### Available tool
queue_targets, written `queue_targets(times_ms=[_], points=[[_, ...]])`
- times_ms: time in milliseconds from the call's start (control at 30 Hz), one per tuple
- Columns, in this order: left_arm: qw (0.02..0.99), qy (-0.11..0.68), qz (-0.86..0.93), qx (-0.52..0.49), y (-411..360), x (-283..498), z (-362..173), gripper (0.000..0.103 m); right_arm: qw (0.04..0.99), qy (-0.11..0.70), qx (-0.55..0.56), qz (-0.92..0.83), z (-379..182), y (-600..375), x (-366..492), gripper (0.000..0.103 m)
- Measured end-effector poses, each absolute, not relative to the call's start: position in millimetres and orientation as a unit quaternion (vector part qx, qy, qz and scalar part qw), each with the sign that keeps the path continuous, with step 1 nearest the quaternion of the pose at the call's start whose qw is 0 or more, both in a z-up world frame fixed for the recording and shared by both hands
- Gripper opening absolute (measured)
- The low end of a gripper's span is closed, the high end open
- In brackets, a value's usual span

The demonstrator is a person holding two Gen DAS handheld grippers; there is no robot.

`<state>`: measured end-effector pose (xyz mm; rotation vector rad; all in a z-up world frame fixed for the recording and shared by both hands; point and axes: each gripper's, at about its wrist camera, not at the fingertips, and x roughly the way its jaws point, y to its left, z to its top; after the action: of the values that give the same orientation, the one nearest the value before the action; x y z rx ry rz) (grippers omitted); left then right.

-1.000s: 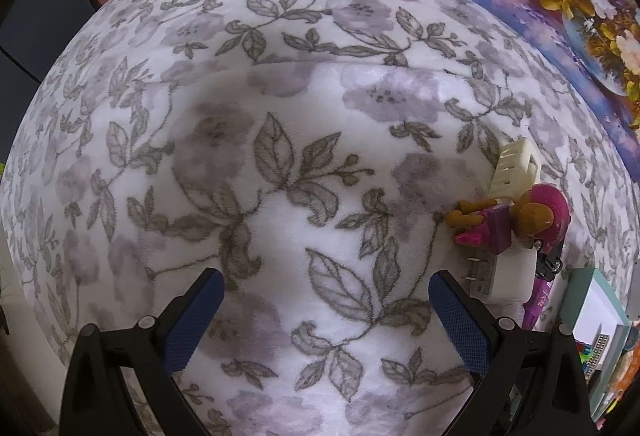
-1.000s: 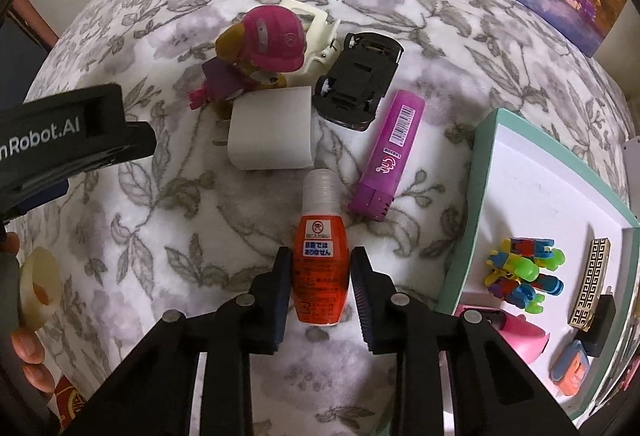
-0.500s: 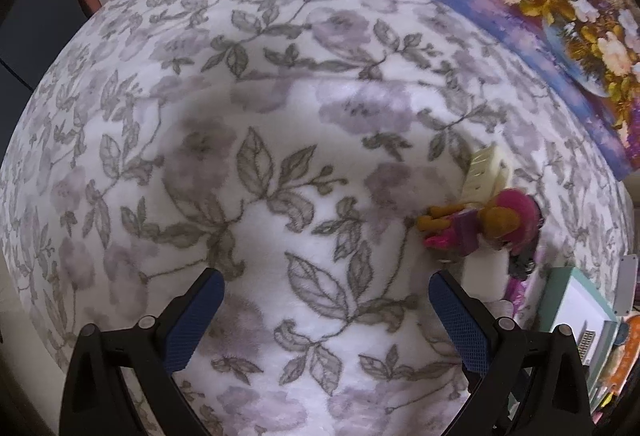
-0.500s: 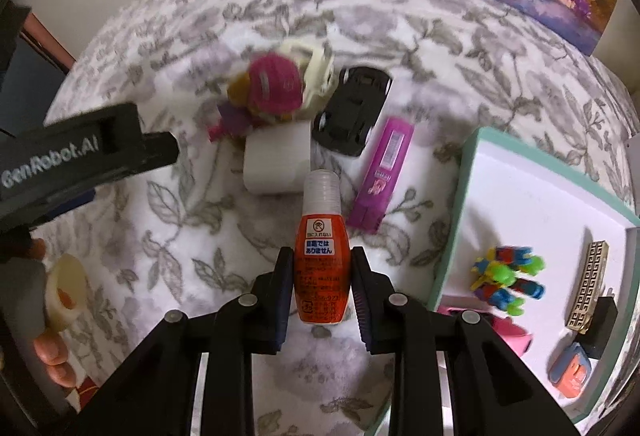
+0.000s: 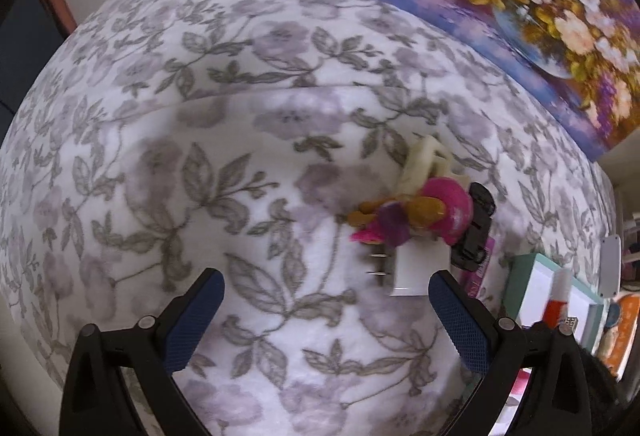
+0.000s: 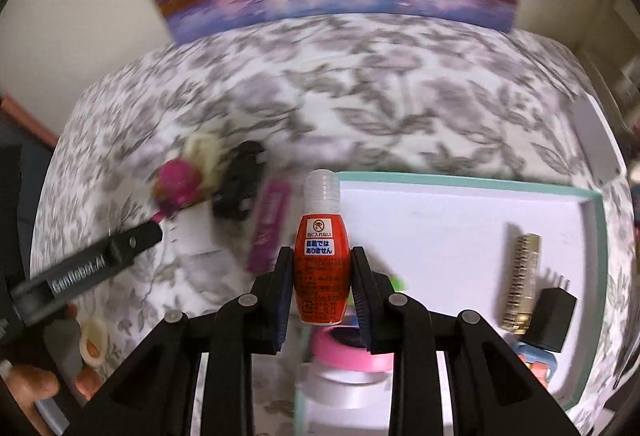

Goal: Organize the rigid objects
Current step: 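Lift the orange bottle with the right tool while the left tool grasps the white cube charger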

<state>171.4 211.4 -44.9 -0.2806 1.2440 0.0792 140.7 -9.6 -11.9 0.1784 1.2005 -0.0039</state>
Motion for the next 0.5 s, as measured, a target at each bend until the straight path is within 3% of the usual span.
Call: queue_targets(times_ms=[267, 367, 500], points=[[0.806, 0.582, -0.003, -0.109, 173, 177, -55, 0.094, 0.817, 0.562, 0.126, -0.030, -14, -49, 141, 0.029], [0.808, 0.580, -0.010, -0.101, 163, 178, -59, 0.082, 0.816, 0.561, 0.135, -0.033, -15, -58, 139, 0.029], [0.810, 0.578, -0.010, -0.096, 156, 181, -65, 0.082, 0.816, 0.560, 0.140, -0.033, -15, -63, 139, 0.029]])
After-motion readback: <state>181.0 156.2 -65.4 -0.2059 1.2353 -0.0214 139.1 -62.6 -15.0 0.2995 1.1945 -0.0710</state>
